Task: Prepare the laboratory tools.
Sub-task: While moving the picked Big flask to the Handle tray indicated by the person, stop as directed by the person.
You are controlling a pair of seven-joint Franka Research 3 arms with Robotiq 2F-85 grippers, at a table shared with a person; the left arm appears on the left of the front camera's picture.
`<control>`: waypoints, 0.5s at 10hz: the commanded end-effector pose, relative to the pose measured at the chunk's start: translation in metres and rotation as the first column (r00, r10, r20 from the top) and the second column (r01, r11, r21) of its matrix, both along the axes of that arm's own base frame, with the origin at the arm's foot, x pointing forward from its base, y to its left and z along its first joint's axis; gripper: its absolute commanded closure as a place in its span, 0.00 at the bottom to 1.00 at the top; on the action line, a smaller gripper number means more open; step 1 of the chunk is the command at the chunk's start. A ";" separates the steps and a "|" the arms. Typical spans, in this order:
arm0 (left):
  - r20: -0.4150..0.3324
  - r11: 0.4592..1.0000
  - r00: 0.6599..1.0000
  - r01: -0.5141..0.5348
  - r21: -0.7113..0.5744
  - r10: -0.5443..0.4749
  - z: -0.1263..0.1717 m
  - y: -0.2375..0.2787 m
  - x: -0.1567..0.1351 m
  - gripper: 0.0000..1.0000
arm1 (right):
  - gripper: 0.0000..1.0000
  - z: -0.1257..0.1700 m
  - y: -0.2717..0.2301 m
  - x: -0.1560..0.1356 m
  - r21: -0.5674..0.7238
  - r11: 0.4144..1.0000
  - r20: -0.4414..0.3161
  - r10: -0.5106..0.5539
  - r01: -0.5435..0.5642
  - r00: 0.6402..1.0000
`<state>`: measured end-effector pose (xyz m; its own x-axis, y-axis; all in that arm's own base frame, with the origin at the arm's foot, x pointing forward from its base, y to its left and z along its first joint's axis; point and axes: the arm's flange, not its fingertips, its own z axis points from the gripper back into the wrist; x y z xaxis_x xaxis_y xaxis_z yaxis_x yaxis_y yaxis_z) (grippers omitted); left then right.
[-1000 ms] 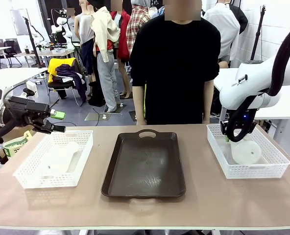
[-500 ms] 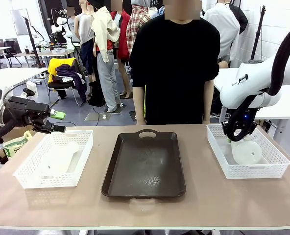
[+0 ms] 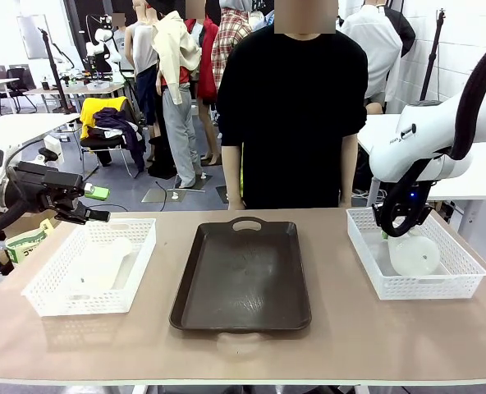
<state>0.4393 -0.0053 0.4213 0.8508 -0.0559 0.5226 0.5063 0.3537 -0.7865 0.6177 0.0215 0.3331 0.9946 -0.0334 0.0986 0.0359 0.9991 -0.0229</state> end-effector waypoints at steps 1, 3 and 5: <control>0.007 1.000 1.000 0.002 -0.011 -0.002 0.002 0.001 0.000 0.00 | 1.00 -0.001 0.002 0.000 0.001 1.000 -0.001 0.003 -0.003 1.000; 0.007 1.000 1.000 0.002 -0.011 -0.002 0.002 0.001 0.000 0.00 | 1.00 -0.001 0.002 0.000 0.001 1.000 -0.001 0.003 -0.003 1.000; 0.007 1.000 1.000 0.002 -0.011 -0.002 0.002 0.001 0.000 0.00 | 1.00 -0.001 0.002 0.000 0.001 1.000 -0.001 0.003 -0.003 1.000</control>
